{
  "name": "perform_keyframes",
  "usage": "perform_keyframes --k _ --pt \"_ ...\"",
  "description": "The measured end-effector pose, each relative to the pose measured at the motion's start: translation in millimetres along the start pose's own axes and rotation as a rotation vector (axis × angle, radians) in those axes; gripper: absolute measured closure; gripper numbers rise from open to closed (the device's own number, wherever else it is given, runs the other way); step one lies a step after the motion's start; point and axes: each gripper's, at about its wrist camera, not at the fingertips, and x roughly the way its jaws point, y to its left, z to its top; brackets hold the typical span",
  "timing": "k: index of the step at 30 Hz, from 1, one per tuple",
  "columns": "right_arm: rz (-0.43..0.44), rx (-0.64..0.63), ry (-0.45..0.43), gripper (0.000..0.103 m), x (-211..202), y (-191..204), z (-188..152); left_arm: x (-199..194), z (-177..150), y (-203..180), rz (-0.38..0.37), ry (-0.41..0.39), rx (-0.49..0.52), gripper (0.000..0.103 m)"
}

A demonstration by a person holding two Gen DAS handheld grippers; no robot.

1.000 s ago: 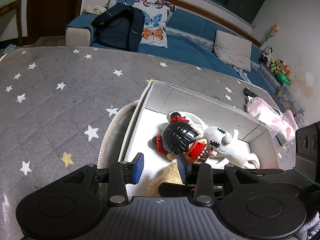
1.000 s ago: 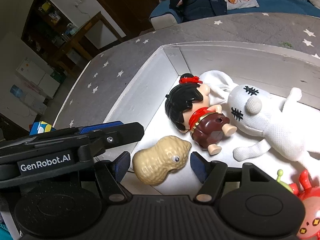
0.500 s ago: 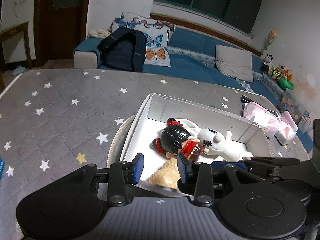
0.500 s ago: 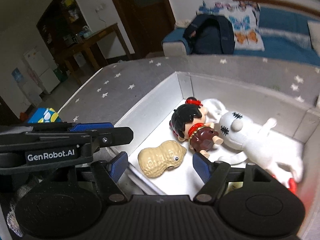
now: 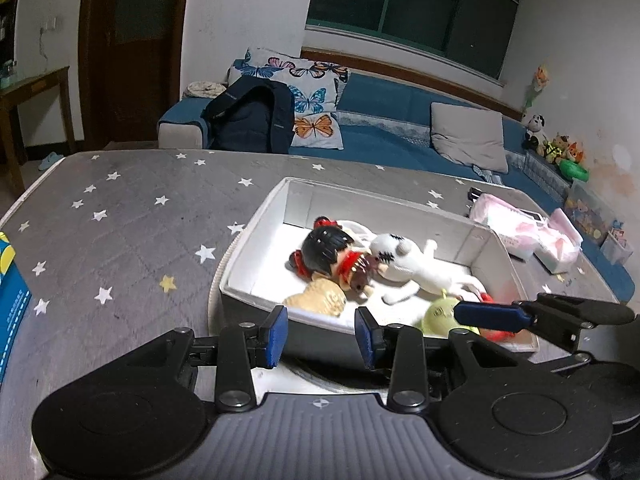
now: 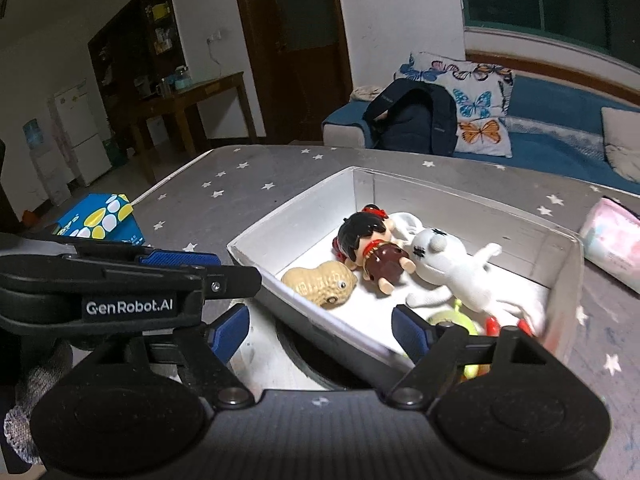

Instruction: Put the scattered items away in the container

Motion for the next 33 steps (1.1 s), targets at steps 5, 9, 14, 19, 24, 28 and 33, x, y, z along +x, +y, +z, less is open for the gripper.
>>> perform_keyframes --k 5,9,14,19,24,28,33 --pt "-0.049 -0.021 -0.012 0.02 -15.8 5.9 -13.0 -10.1 -12.8 -9.2 -0.003 -0.014 0.001 0.064" --pt "-0.084 -0.039 -0.023 0.012 -26.4 12.5 -22.4 -16.8 -22.6 -14.7 0.003 -0.022 0.006 0.064" --pt "-0.116 -0.04 -0.029 0.009 -34.9 17.4 -31.9 -20.8 -34.2 -16.5 0.031 -0.023 0.006 0.064" --pt "-0.137 -0.045 -0.032 0.002 -40.2 20.3 -42.0 -22.6 -45.5 -14.4 0.06 -0.014 -0.01 0.064" --pt "-0.168 -0.053 -0.034 0.0 -44.2 19.1 -50.0 -23.6 -55.2 -14.3 0.078 -0.004 -0.023 0.064" --pt "-0.194 -0.055 -0.033 0.0 -46.3 16.1 -56.1 -24.8 -61.5 -14.4 0.089 -0.005 -0.036 0.064" --pt "-0.217 -0.052 -0.036 0.0 -50.3 14.1 -65.9 -27.7 -67.9 -16.3 0.105 -0.011 -0.04 0.064"
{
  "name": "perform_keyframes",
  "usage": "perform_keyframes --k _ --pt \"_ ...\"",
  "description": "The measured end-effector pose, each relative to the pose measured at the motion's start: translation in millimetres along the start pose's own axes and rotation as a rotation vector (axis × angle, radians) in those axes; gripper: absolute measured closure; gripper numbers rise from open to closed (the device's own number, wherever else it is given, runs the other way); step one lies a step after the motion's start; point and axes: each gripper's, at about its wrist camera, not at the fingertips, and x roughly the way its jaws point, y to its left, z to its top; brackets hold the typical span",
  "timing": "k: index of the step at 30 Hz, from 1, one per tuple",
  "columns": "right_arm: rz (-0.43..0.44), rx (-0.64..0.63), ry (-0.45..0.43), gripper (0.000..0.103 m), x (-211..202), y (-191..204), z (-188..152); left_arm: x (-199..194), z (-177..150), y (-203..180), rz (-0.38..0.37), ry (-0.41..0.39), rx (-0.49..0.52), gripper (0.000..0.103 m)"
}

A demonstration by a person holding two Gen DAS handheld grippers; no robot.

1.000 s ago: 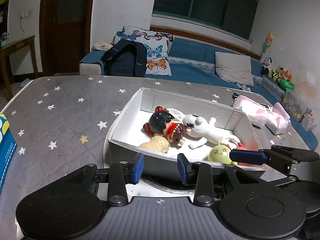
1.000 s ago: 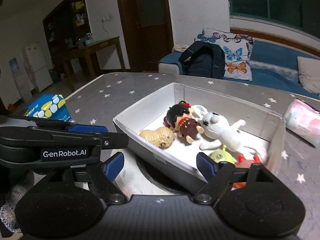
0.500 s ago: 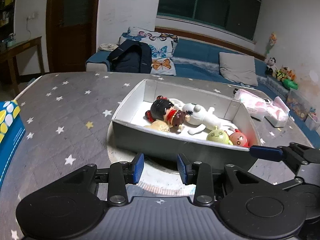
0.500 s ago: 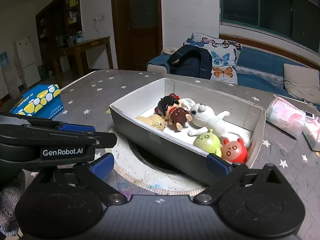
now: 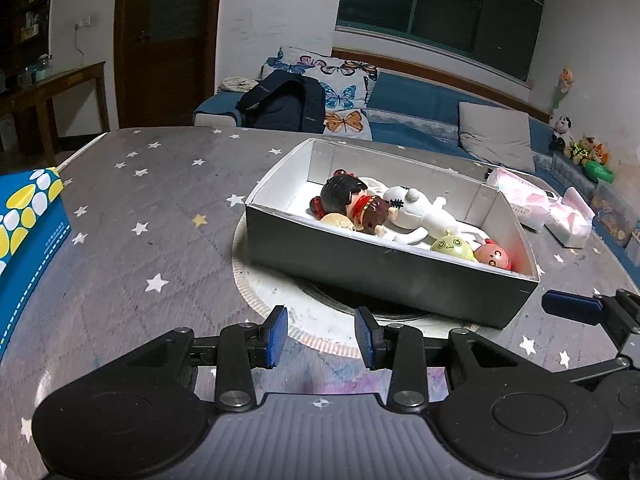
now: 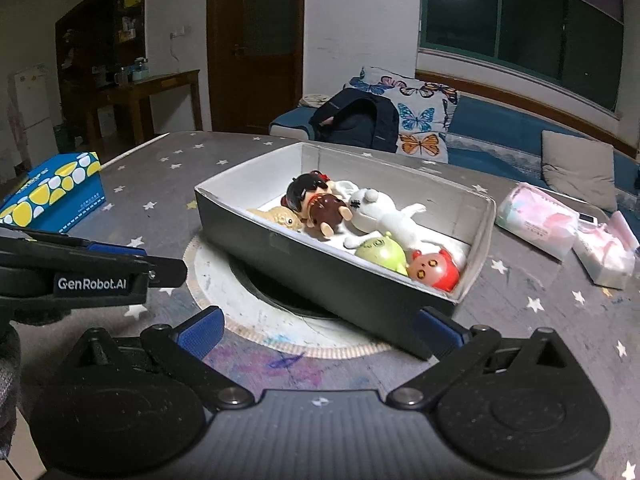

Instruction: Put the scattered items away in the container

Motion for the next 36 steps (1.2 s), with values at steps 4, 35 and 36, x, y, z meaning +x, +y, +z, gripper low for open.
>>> perform_keyframes --k 4,35,36 --pt "-0.02 0.005 -0.001 0.0 -1.1 0.2 -7.3 -4.3 -4.2 -5.0 0.018 -0.016 0.027 0.064" --pt "-0.058 0.1 0.026 0.0 2.9 -6.9 -27.8 -1.2 -23.4 -22.7 0.119 -0.048 0.105 0.064" --pt "-0.058 0.102 0.026 0.0 3.2 -7.2 -27.9 -0.9 -23.6 -23.2 0.118 -0.048 0.108 0.064"
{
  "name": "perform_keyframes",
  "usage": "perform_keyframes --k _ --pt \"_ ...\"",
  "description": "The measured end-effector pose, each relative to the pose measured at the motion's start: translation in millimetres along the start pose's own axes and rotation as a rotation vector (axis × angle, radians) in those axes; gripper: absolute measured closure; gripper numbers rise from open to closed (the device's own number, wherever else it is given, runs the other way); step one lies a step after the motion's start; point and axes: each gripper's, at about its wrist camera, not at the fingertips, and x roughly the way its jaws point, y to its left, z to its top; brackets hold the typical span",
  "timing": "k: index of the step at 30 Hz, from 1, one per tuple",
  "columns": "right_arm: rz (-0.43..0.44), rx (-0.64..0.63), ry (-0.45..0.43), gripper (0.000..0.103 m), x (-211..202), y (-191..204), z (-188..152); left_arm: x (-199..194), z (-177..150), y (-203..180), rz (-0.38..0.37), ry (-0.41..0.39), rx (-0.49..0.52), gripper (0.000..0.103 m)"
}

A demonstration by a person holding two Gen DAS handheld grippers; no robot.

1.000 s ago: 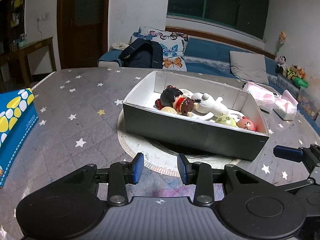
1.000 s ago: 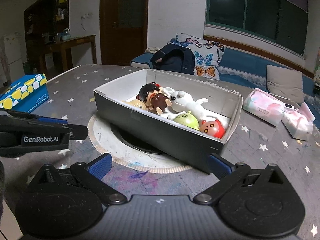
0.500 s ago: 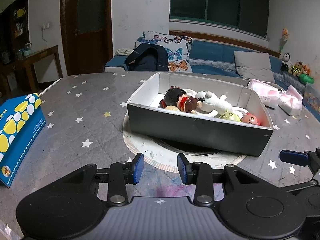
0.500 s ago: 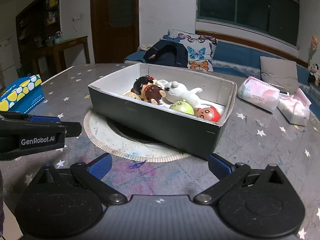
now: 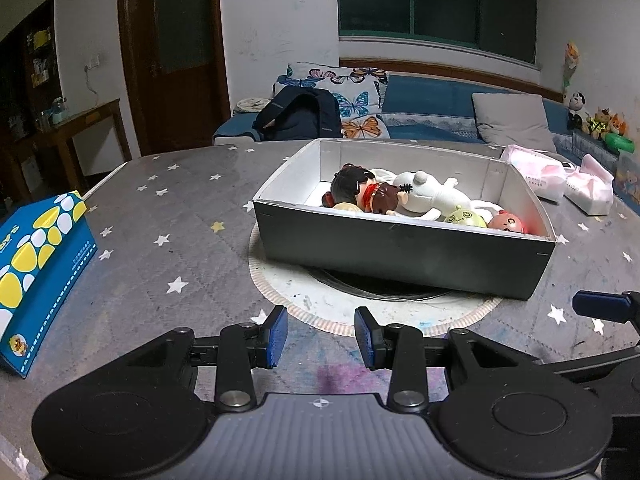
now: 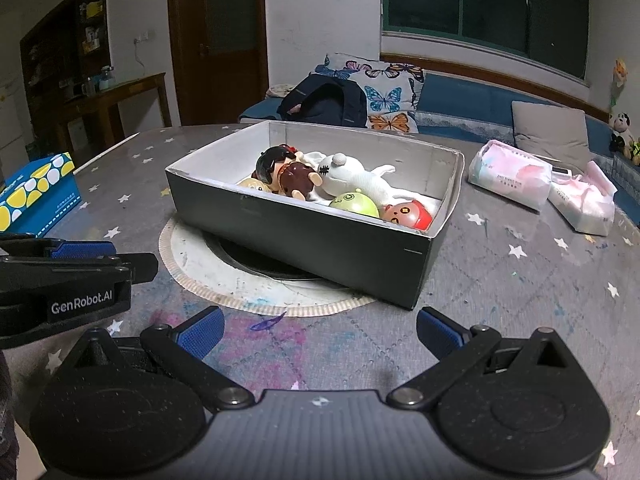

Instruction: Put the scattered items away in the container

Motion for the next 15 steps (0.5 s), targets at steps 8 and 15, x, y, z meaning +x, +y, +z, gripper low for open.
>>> perform_keyframes --k 8,15 --pt "-0.003 0.004 0.014 0.0 5.0 -1.0 -1.4 4.8 -0.1 -7.7 -0.021 0.011 0.018 0.064" --pt "-0.003 0.015 0.025 0.0 11.2 -3.4 -0.7 10.4 1.4 -9.6 -0.026 0.018 0.023 0.064"
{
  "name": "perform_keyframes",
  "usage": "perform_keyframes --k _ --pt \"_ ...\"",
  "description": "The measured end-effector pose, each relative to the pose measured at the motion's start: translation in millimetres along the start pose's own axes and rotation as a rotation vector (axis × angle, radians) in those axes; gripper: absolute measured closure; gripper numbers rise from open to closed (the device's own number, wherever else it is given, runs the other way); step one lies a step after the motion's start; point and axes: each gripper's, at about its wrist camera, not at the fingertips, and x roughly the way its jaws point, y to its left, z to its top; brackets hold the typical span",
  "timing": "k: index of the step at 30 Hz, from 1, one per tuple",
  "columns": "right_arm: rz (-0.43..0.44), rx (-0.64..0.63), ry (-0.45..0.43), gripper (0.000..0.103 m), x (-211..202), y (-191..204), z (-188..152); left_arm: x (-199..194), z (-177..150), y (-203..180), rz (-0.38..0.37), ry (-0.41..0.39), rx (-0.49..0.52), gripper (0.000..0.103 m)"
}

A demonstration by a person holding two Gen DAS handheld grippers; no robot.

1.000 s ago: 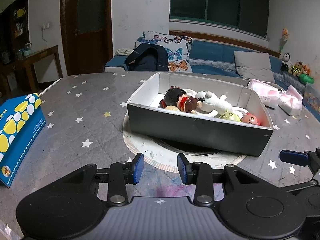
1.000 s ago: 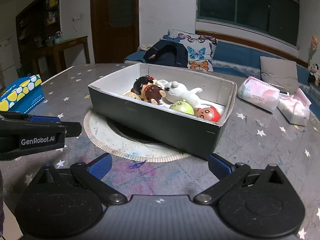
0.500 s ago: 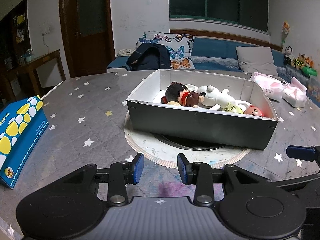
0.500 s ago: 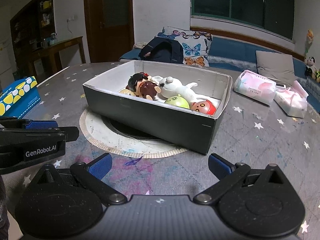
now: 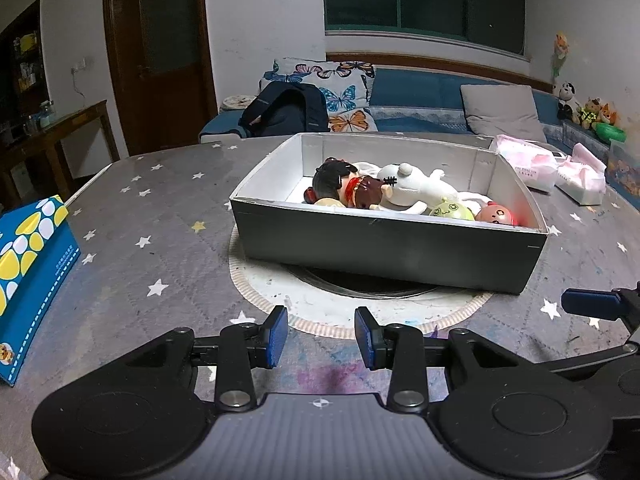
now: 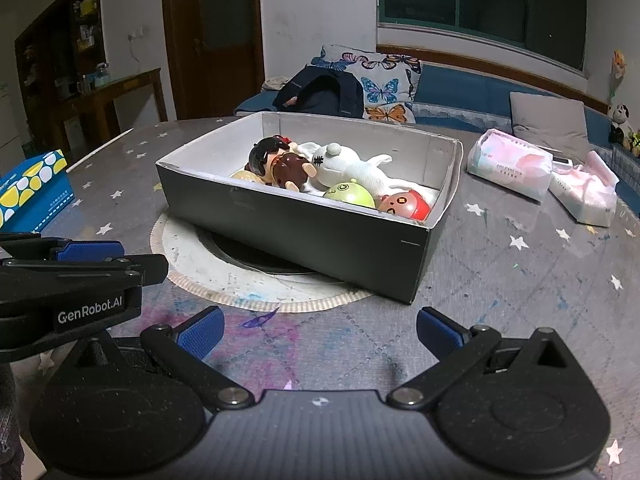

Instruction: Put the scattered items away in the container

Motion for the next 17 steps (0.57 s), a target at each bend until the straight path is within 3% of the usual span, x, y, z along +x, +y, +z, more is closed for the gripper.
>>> perform_keyframes --k 17 --pt "-0.004 -0.006 -0.001 0.0 10.1 -1.8 5.4 8.8 13.1 -2.2 -0.032 -0.022 0.0 0.066"
